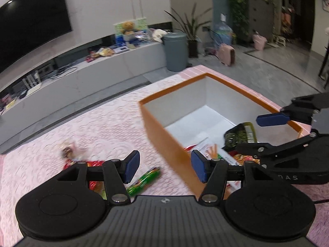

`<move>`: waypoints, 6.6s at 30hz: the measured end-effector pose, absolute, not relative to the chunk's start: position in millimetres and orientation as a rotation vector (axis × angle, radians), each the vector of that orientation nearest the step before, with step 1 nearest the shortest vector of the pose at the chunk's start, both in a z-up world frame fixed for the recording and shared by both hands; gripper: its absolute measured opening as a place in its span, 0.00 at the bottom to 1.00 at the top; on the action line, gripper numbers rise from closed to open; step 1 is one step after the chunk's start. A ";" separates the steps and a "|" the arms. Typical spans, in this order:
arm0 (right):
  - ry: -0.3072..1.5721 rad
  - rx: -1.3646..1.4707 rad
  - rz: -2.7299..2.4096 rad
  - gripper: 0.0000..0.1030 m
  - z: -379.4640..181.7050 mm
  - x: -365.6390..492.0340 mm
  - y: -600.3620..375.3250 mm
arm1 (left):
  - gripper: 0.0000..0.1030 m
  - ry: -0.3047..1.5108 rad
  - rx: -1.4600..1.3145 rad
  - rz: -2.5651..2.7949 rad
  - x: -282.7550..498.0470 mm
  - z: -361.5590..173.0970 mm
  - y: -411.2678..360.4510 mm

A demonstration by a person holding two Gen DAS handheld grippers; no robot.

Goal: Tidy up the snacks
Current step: 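Withdraw both tools from the box back toward the remaining snacks, then grasp the green raisin packet with the left tool while the right tool grasps the green sausage stick, then carry the raisin packet and sausage stick over the orange box with both tools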

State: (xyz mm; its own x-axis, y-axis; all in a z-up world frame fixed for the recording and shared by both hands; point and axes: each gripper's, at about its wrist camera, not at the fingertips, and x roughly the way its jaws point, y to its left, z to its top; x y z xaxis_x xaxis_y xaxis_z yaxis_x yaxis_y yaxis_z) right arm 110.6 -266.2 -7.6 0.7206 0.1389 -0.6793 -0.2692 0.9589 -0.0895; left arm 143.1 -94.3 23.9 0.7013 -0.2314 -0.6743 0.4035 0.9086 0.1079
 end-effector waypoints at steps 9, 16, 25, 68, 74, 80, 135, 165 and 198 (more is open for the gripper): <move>0.640 -0.131 0.234 0.54 -11.9 73.9 -214.1 | 0.66 0.697 0.202 -0.253 115.7 9.5 -38.6; 0.612 -0.049 0.267 0.54 -23.3 56.4 -179.2 | 0.65 0.728 0.129 -0.170 98.7 -10.2 12.3; 0.660 -0.104 0.317 0.54 -45.6 50.4 -130.0 | 0.65 0.771 0.045 -0.130 85.6 -35.0 57.1; 0.742 -0.280 0.238 0.42 -116.3 166.5 -100.2 | 0.59 0.987 0.024 -0.299 226.1 -91.9 16.7; 0.758 -0.247 0.232 0.43 -120.7 167.0 -101.8 | 0.59 1.014 0.072 -0.335 234.3 -95.0 16.6; 0.780 -0.231 0.248 0.41 -122.8 162.8 -105.0 | 0.62 1.080 0.148 -0.360 238.9 -102.7 7.3; 0.782 0.094 0.180 0.21 -87.7 178.7 -88.3 | 0.46 0.920 -0.203 -0.129 167.0 -48.1 82.5; 0.672 -0.358 0.370 0.21 18.3 113.9 -234.0 | 0.46 0.809 -0.038 -0.533 186.0 34.1 -84.4; 0.860 -0.452 0.403 0.22 -64.5 217.2 -299.6 | 0.47 0.985 0.298 -0.633 267.7 -46.3 -188.3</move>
State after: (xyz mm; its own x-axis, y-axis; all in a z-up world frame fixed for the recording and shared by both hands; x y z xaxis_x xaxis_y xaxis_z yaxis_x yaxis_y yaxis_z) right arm 217.2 -299.6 -64.5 0.5889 0.1558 -0.7930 -0.5098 0.8330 -0.2150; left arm 267.7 -188.3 -46.3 0.3939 -0.3597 -0.8459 0.6193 0.7839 -0.0450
